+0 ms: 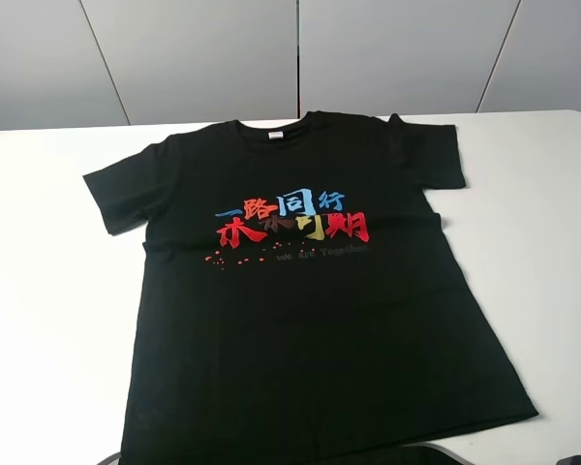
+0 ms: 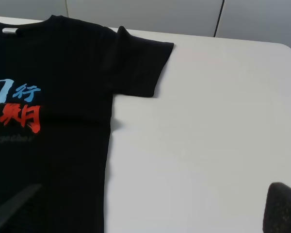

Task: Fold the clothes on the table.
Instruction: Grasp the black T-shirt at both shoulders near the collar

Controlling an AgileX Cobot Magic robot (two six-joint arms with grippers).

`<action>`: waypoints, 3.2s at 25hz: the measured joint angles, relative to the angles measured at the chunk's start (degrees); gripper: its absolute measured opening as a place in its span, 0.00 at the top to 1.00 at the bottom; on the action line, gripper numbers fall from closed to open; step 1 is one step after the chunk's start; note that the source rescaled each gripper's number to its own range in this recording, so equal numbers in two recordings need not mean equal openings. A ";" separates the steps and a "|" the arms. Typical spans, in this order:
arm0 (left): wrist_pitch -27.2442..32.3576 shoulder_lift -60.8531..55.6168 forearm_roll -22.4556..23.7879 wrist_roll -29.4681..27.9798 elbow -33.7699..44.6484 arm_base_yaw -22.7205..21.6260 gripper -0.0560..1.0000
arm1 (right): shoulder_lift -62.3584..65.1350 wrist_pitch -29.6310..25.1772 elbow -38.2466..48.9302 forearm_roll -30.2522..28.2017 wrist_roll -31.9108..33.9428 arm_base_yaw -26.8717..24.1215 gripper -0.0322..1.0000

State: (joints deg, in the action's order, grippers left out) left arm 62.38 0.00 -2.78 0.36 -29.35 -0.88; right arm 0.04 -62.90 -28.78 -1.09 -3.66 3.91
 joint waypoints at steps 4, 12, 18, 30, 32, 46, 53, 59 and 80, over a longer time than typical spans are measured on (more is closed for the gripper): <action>0.00 0.00 0.00 0.00 0.00 0.00 0.14 | 0.00 0.00 0.00 0.14 0.00 0.00 0.05; 0.00 0.00 0.00 0.00 0.00 0.00 0.14 | 0.00 0.00 0.00 0.22 0.00 0.00 0.05; 0.00 0.00 0.00 0.00 0.00 0.00 0.14 | 0.00 0.49 -0.11 0.22 -0.84 0.00 0.05; -3.49 10.99 -9.17 12.47 -4.50 0.00 0.14 | -24.17 -3.33 -21.39 -8.90 -11.23 5.60 0.15; -4.25 15.89 -11.73 16.85 -5.82 0.00 0.14 | -30.35 -3.66 -25.65 -9.01 -14.40 7.79 0.15; -5.16 54.22 -19.06 41.61 -20.10 2.62 0.14 | -67.96 -4.31 -33.34 -25.20 -18.07 34.56 0.15; -7.90 68.68 -18.81 48.29 -23.92 7.15 0.14 | -78.90 -0.50 -33.34 -24.97 -21.17 35.39 0.15; -12.74 78.75 -13.70 50.44 -23.92 11.90 0.14 | -89.26 2.25 -33.34 -28.62 -23.58 35.13 0.15; -24.45 97.00 -3.71 53.57 -23.92 19.94 0.14 | -108.76 14.68 -41.88 -2.64 -48.23 17.95 0.21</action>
State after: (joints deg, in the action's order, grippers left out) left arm 37.94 97.00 -6.49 53.93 -53.28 19.06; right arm -108.72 -48.21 -70.67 -3.73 -51.89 21.85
